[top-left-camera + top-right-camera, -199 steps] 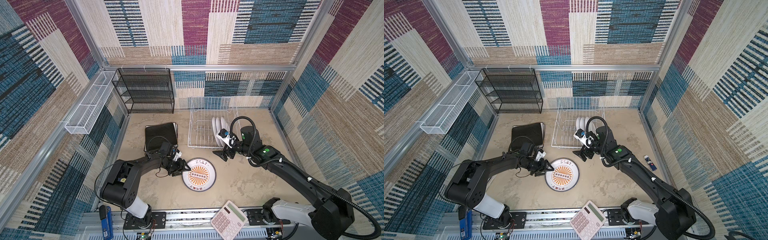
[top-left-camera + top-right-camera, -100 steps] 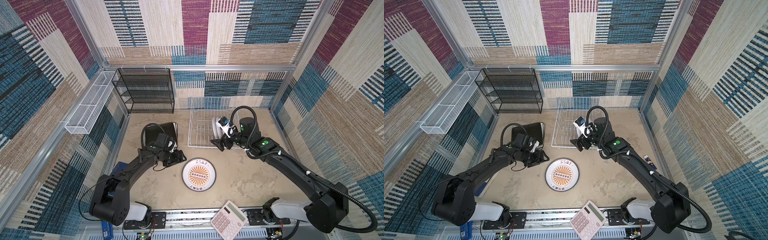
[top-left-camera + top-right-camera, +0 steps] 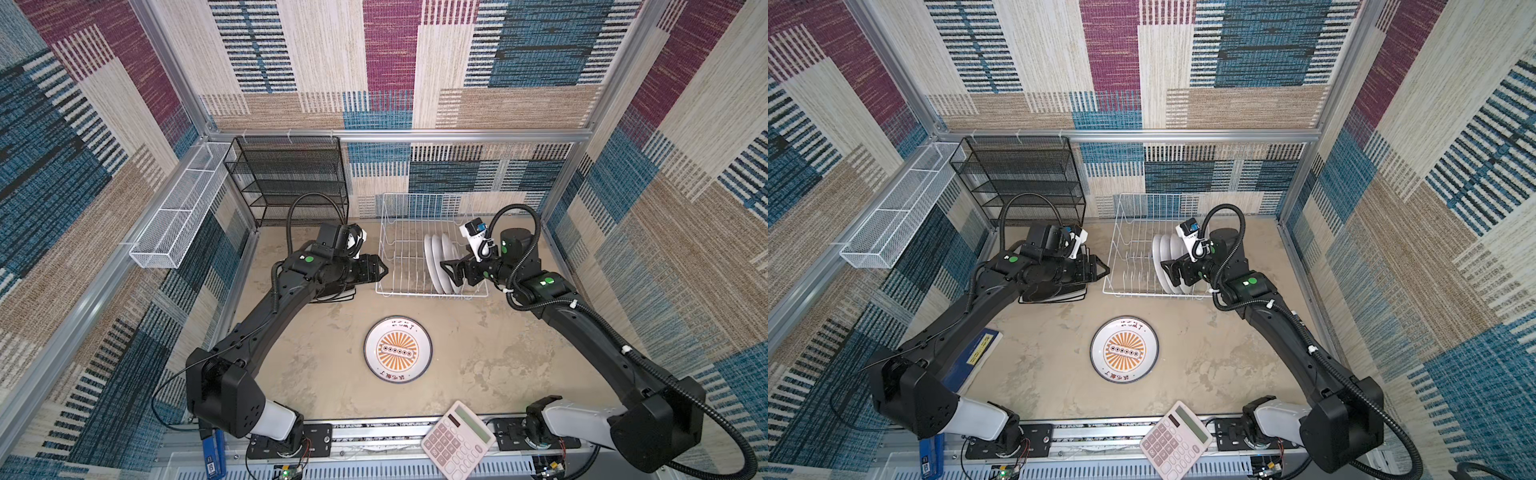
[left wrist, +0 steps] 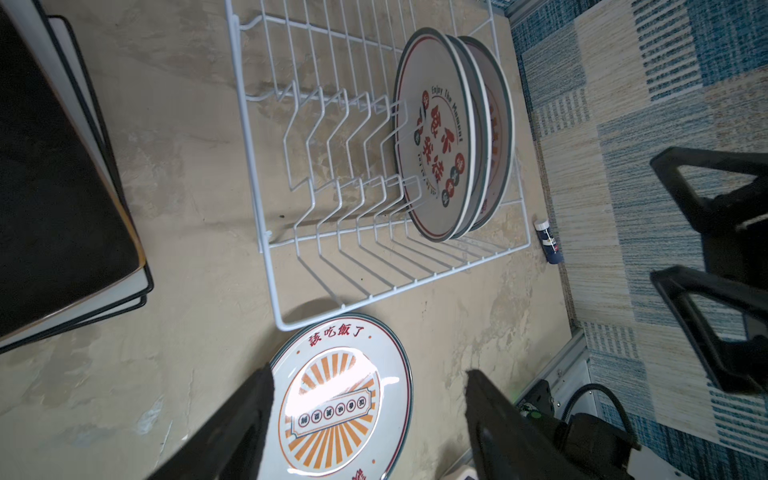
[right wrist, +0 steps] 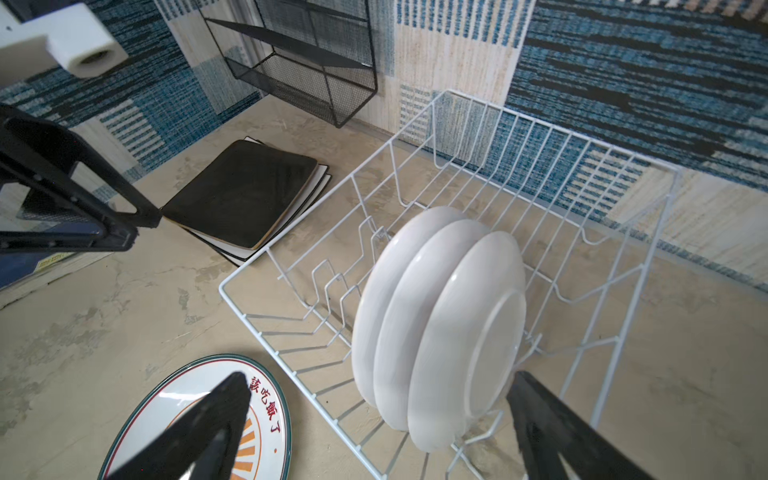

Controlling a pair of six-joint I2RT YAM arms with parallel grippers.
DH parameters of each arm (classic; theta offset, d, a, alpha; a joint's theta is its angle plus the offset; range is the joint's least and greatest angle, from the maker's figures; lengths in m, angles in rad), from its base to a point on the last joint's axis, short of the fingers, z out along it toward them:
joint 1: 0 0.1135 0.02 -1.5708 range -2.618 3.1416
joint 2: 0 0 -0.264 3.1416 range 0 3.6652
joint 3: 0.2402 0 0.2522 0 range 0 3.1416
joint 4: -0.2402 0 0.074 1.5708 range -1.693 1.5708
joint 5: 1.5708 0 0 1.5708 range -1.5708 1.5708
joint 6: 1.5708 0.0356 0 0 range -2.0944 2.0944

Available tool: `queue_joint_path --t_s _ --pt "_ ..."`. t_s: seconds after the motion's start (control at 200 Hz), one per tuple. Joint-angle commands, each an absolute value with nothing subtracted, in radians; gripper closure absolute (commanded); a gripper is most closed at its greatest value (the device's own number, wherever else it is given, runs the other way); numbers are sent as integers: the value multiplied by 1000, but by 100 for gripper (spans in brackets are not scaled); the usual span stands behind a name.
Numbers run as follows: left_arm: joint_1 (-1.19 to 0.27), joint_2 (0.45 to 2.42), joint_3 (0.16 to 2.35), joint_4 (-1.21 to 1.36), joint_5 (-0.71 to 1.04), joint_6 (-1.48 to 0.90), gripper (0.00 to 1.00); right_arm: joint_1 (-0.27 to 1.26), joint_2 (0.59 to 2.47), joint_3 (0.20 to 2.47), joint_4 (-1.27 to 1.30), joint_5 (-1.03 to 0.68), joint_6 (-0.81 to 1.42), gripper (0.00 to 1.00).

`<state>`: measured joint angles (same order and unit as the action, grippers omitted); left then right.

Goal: Unload the plates from the dish rack

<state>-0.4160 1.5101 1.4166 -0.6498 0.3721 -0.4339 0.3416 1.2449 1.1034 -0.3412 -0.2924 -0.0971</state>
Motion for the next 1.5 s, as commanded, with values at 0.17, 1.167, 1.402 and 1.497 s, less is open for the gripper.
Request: queue_joint_path --t_s 0.17,1.167,1.402,1.497 --pt "-449 1684 1576 -628 432 -474 28 301 1266 1124 -356 -358 24 1" --pt "-556 2069 1915 -578 487 -574 51 283 1193 1048 -319 -270 75 1" --pt "-558 2122 1951 -578 472 -594 56 282 1187 1046 -312 -273 74 1" --pt "-560 2151 1985 -578 461 -612 59 282 1187 1047 -316 -268 72 1"
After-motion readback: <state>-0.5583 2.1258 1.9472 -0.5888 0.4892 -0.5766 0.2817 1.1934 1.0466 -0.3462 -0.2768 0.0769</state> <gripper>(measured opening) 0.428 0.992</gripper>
